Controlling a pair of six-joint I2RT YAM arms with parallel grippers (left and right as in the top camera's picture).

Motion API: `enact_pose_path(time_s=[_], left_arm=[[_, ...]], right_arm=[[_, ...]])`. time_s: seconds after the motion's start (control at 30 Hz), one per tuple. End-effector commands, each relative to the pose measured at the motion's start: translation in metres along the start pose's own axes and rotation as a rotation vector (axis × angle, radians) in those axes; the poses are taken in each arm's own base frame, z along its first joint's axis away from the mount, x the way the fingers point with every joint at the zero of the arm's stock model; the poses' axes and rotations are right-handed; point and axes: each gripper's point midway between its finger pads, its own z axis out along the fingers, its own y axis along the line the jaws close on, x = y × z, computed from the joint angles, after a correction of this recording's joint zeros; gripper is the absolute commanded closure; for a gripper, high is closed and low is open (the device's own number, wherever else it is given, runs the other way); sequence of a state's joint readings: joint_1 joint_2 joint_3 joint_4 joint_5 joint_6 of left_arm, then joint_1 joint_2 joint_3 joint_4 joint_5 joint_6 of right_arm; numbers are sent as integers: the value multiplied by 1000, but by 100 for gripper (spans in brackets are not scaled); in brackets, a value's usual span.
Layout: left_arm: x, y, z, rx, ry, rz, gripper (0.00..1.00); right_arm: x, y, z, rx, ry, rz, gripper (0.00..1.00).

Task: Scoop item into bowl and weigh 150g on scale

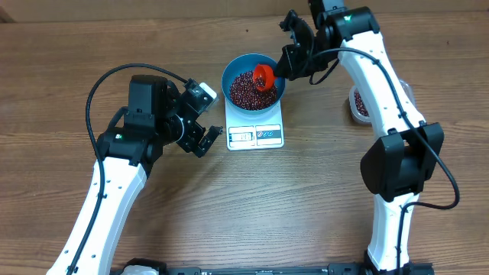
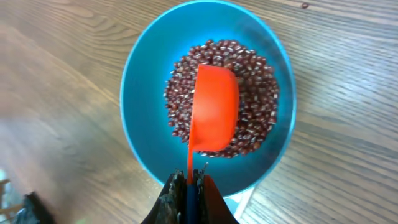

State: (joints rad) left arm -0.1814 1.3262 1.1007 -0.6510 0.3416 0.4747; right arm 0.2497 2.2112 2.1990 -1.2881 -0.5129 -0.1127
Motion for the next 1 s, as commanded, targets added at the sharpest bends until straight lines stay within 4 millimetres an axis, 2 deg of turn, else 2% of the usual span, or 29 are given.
enact_pose_path(time_s=[0.0,0.33,0.47,0.73,0.97], left_arm=[[-9,1,-3,5,-23,15,0],[-9,1,-3,5,-23,15,0],[-9,1,-3,5,-23,15,0],[-9,1,-3,5,-23,15,0],[-9,1,-3,5,-23,15,1]], right_arm=[[-14,29,-35,-79,-87,-62,96],[-16,35,-47,-77,-113,-80,96],[-17,22,-53,56,-124,-93,96],[-14,27,-45,186,-103,-143,96],[-13,29,-43,206,-97,-154,96]])
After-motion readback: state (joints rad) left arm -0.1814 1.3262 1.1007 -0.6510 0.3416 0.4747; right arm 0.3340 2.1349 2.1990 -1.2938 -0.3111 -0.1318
